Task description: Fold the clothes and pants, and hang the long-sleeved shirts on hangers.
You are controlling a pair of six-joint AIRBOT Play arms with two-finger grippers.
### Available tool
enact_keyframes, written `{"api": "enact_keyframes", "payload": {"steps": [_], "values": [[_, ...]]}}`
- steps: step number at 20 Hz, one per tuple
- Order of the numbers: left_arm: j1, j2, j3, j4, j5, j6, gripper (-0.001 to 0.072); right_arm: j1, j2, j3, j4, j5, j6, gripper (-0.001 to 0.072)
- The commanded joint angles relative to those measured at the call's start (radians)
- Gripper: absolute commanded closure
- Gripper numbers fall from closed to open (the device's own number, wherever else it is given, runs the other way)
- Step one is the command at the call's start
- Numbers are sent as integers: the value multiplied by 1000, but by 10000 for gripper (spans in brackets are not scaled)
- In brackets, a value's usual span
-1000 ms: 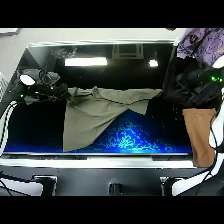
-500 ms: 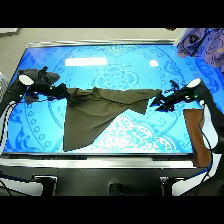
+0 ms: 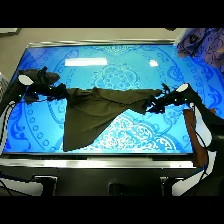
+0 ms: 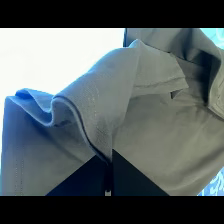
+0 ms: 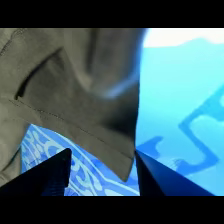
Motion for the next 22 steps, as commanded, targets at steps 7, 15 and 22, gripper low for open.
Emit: {"api": "enact_keyframes", "payload": {"steps": [7, 15, 22], "values": [[12, 10, 25, 8, -2, 8, 695, 66, 40, 13, 45, -109, -47, 688], [26, 117, 601, 242, -93, 41, 695, -71, 243, 608, -37, -150, 221, 688], [26, 573, 581, 632, -25, -93, 695, -273, 626, 707, -116, -84, 261, 687]]}}
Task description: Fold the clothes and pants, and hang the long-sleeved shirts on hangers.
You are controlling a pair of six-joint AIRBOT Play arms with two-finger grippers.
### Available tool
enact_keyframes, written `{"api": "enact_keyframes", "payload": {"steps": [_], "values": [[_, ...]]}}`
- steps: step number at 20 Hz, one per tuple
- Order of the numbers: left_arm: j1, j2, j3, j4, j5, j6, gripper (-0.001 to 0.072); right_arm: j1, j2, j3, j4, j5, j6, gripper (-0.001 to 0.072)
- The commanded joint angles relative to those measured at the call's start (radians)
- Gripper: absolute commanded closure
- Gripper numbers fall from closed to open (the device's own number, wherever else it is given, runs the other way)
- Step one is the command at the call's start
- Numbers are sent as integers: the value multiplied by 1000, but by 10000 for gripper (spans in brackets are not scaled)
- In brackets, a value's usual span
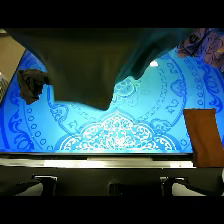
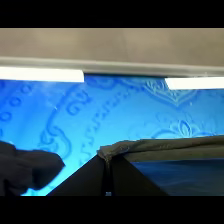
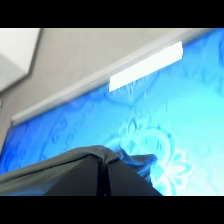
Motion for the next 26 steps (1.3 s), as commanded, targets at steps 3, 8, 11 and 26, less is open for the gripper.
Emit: {"api": "enact_keyframes", "payload": {"steps": [3, 8, 11, 26], "values": [[1, 340, -37, 209, -3, -109, 695, -95, 330, 32, -82, 87, -10, 687], [0, 420, -39, 185, -53, -156, 694, -95, 469, 32, -132, 76, 61, 687], [0, 369, -92, 126, -67, -153, 694, -94, 409, 31, -129, 47, 77, 687], [-23, -526, -177, 72, 58, -145, 694, 336, -574, -76, -277, -198, 93, 686]]}}
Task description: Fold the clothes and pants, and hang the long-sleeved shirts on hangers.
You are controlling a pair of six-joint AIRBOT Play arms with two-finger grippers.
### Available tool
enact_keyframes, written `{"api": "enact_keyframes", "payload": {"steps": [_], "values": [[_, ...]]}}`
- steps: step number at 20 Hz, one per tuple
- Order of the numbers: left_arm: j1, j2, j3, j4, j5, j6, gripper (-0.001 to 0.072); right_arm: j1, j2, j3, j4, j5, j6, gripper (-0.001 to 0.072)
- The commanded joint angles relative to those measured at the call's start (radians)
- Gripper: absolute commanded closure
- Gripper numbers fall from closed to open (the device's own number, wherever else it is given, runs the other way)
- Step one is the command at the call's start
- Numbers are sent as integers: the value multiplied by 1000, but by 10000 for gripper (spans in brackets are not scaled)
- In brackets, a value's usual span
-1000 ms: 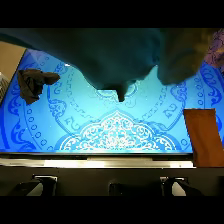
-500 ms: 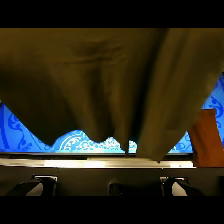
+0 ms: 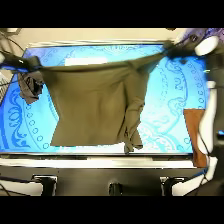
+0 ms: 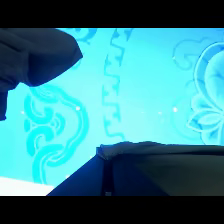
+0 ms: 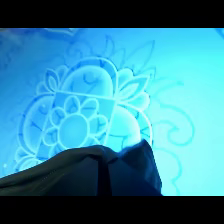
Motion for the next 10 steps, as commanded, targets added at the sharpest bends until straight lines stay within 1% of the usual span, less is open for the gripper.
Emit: {"api": "enact_keyframes", "payload": {"steps": [1, 3, 5, 6, 7, 8, 9, 10], "values": [[-13, -183, -1, -10, 81, 2, 693, 67, -191, -4, -16, -64, 50, 686], [-24, -233, -1, -27, 71, 2, 692, 81, -235, -4, -9, -52, 68, 686], [-30, -262, -1, -79, 49, 2, 691, 82, -246, -4, 11, -22, 68, 682], [-29, -264, 0, -105, 44, 2, 686, 80, -242, -4, 17, -4, 68, 668], [-25, -260, 0, -134, 37, 2, 624, 75, -232, -4, 23, 21, 66, 586], [-16, -256, 14, -166, 9, 2, 477, 69, -217, -4, 26, 53, 65, 502], [-2, -253, 41, -192, -33, 2, 264, 55, -193, -4, 30, 97, 49, 395], [21, -247, 80, -225, -89, 3, 39, 34, -164, -4, 33, 150, 8, 341]]}}
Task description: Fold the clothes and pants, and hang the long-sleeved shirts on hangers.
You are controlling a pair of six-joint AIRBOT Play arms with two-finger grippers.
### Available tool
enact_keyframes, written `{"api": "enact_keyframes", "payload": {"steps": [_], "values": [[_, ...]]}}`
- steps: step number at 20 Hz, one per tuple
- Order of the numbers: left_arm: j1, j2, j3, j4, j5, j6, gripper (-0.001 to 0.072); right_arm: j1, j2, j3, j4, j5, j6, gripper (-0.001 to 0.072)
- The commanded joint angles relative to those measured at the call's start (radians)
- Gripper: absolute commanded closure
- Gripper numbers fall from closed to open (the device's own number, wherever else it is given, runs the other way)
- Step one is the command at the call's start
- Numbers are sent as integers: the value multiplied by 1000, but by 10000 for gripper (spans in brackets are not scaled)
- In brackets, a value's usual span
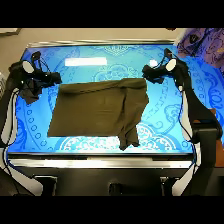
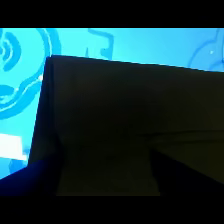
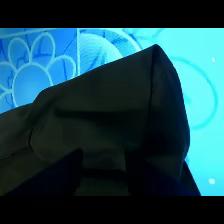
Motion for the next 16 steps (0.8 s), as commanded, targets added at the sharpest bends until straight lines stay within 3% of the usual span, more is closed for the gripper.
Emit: {"api": "enact_keyframes", "payload": {"steps": [1, 5, 8, 9, 13, 16], "values": [[54, 6, 86, -111, -151, 1, -4, -50, 73, 0, 12, 179, -100, 331], [197, 149, 98, -126, -282, 0, -3, -185, 225, -17, -4, 465, -352, 329], [301, 306, -89, -126, -337, 0, -3, -307, 336, -243, 153, 558, -388, 313], [332, 372, -200, -127, -330, 0, -3, -329, 379, -377, 175, 565, -390, 266], [401, 570, -601, -129, -288, 1, -2, -309, 529, -902, 285, 441, -473, 257], [401, 598, -745, -122, -288, 0, -2, -221, 587, -1174, 371, 292, -533, 257]]}}
